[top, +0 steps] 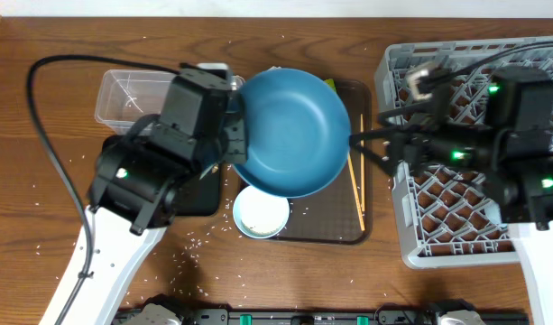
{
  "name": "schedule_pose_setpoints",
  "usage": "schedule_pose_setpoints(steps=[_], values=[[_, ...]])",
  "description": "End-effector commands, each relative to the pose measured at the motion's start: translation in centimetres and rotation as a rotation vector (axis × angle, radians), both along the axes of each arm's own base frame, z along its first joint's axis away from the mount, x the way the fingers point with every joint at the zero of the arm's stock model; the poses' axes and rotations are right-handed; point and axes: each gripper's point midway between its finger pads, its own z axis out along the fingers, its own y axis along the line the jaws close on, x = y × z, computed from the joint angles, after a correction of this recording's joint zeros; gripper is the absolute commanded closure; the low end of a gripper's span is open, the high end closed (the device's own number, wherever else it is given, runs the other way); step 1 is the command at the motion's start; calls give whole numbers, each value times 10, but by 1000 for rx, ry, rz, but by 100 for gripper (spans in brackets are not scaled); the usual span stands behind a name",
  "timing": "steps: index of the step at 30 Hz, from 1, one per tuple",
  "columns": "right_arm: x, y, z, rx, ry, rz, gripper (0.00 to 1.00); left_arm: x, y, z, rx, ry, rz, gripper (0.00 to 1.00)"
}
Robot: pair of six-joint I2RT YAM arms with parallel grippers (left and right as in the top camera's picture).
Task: Sort waste into correct bins and load items into the dishwasher rack
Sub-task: 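Bring the plate to center and grasp its rim with the right gripper, then stand the blue plate upright in the grey rack with the right gripper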
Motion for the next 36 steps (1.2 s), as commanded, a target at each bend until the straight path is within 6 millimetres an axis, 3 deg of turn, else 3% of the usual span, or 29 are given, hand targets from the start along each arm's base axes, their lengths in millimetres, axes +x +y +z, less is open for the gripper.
schedule_pose_setpoints(steps=[1,3,5,7,9,13,14,15,17,18,19,21,25,28,32,36], values=[[16,-6,-19,-152,-8,-136,21,-7,-19,13,-40,-38,-80,94],[23,-11,-31,-232,-1,-209,22,-10,-25,18,-53,-60,-102,94],[24,-5,-38,-262,4,-202,29,-13,-31,22,-62,-75,-122,94],[25,3,-45,-272,19,-180,44,-16,-36,24,-67,-81,-138,94],[28,6,-53,-288,38,-173,53,-18,-40,25,-68,-82,-152,94],[35,9,-66,-305,71,-169,99,-21,-43,25,-68,-82,-164,94],[36,7,-66,-306,69,-175,99,-21,-43,25,-67,-82,-163,93],[38,5,-66,-314,63,-189,99,-20,-42,25,-65,-83,-161,89],[44,-6,-62,-342,35,-244,99,-19,-41,26,-59,-92,-152,61],[48,-15,-59,-358,19,-286,99,-18,-40,27,-58,-98,-148,43],[53,-27,-57,-377,10,-351,99,-17,-41,28,-58,-103,-151,27],[64,-62,-53,-450,-16,-513,99,-17,-41,29,-61,-108,-151,14],[78,-174,-39,-709,-81,-973,99,-19,-39,33,-68,-118,-151,9],[69,-261,-14,-914,-126,-1356,99,-21,-38,36,-73,-127,-151,7],[63,-325,4,-996,-149,-1651,99,-25,-35,40,-81,-138,-151,6],[81,-358,-3,-1120,-141,-1654,99,-29,-32,42,-81,-139,-151,5]])
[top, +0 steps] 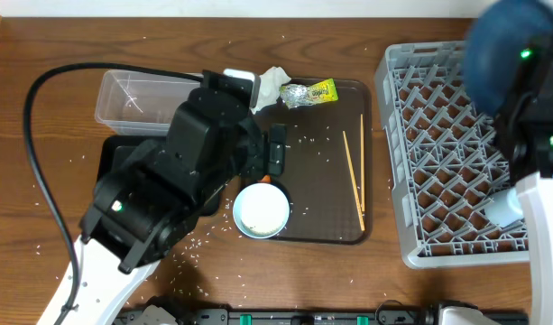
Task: Sort waste into correct bins and load items into the dishwasher rack
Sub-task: 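Stand the blue plate upright in the grey rack with the right gripper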
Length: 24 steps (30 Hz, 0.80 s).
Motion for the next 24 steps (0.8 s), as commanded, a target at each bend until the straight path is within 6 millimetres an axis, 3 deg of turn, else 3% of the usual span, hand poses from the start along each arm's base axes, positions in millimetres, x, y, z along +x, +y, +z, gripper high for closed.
schedule_pose_setpoints(steps=[1,5,15,24], values=[[-1,-37,-3,-161,141,-127,99,-6,3,6,-7,-11,-6,5],[25,-55,-12,-318,323,-116,99,-10,6,5,-1,-2,-6,5],[71,-68,-46,-482,531,-114,99,-11,6,5,1,0,-6,5],[88,-45,-100,-472,679,-22,96,-11,6,5,1,0,-6,4]])
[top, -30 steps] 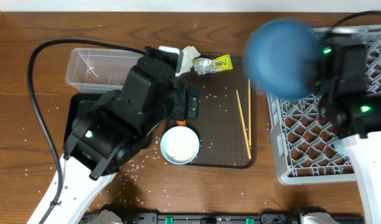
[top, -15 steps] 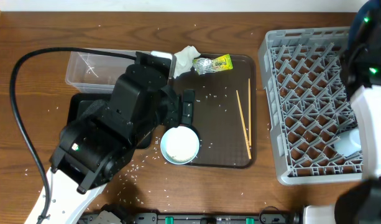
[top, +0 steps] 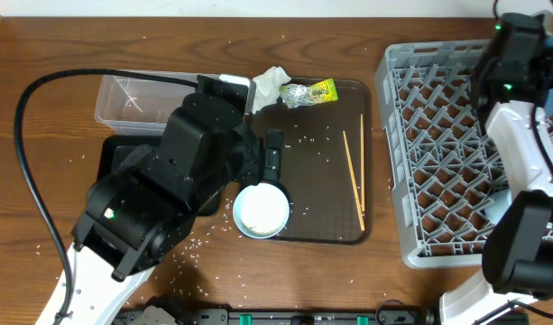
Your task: Sort waste into correct bins and load items into the dishwasher rack
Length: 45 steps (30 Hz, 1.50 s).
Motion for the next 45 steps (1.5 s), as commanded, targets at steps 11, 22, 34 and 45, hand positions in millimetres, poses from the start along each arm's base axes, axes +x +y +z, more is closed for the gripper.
schedule_pose_setpoints(steps=[11,22,34,45], values=[[19,70,-9,1,75,142,10,-7,4,0,9,11,-5,4],[15,162,-11,259,29,423,1,-12,8,-7,34,42,-7,4],[-63,361,-84,1329,192,619,37,-22,69,25,125,-121,147,4],[-96,367,-180,1373,417,254,43,-70,129,24,149,-93,279,2]])
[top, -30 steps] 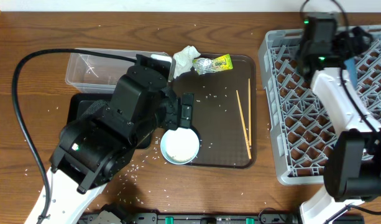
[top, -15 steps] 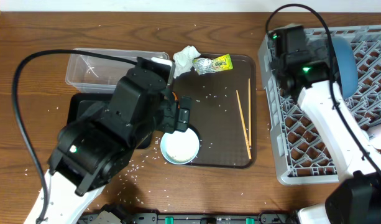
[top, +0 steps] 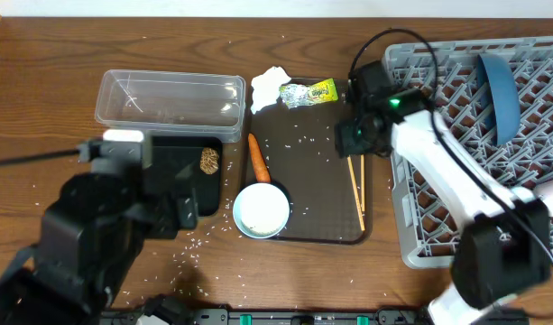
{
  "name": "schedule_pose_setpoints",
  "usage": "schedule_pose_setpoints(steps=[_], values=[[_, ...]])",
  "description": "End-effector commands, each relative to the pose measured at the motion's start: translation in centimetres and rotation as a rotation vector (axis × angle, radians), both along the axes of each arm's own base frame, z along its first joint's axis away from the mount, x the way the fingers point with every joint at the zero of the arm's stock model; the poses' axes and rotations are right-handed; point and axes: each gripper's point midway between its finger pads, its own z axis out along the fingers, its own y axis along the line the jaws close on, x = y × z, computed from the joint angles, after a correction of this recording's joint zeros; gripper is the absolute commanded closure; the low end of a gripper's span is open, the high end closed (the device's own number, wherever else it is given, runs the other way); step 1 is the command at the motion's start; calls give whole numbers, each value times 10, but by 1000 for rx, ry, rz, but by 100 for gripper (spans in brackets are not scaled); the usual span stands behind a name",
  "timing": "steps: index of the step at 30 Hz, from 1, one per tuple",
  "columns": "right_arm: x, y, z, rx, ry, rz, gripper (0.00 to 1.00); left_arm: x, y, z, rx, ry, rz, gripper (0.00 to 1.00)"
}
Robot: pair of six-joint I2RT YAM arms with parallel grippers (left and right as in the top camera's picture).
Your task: Sort waste into correct bins and load items into the dishwasher rack
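A blue plate [top: 495, 86] stands on edge in the grey dishwasher rack [top: 438, 208] at the right. My right gripper [top: 351, 138] hovers over the brown tray's [top: 317, 194] right side, just above the top ends of the chopsticks [top: 356, 191]; its jaws are too dark to read. On the tray lie a carrot [top: 258, 158], a small white bowl [top: 261, 210], a crumpled tissue [top: 271, 86] and a yellow-green wrapper [top: 310, 92]. My left gripper [top: 182, 212] is low at the left, over the black bin [top: 172, 153]; whether it is open does not show.
A clear plastic bin [top: 168, 97] stands behind the black bin, which holds a small brown lump [top: 209, 160]. Rice grains are scattered on the tray and the wooden table. The left arm's bulk covers the lower left corner.
The right arm has come from the rack's far corner to the tray's right side. The blue plate now shows standing in the rack. The left arm has pulled back to the lower left, uncovering the carrot.
The left gripper held the blue plate over the tray with the right gripper at its rim. Then the plate was with the right arm above the rack, the left gripper empty over the tray. Now the plate stands in the rack and the right gripper is by the chopsticks.
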Motion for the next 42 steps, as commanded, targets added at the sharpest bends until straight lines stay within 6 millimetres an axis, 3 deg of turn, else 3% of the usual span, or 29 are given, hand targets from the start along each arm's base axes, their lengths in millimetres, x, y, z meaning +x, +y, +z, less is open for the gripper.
schedule_pose_setpoints(steps=[1,4,10,17,26,32,33,34,35,42], values=[[-7,10,-26,37,104,-63,45,-1,6,-1,13,8,26,2],[-12,8,-52,5,167,-82,52,-3,7,-4,22,24,26,2],[-19,-2,-80,-68,236,-118,62,-3,7,-4,22,24,26,2],[-16,8,-73,-35,208,-40,99,-3,7,-4,21,24,26,2],[-8,14,-27,32,98,21,99,-2,7,-4,21,24,26,2],[-21,10,-25,19,141,11,99,-2,7,-4,21,24,26,2],[-22,10,-25,21,149,-3,91,-2,7,-4,21,24,26,2],[-24,10,-26,21,159,-18,62,-2,7,-4,21,24,26,2],[-26,10,-29,19,173,-28,43,-2,7,-4,21,24,26,2],[-44,8,-67,-34,239,-67,47,-2,7,-4,21,24,26,2]])
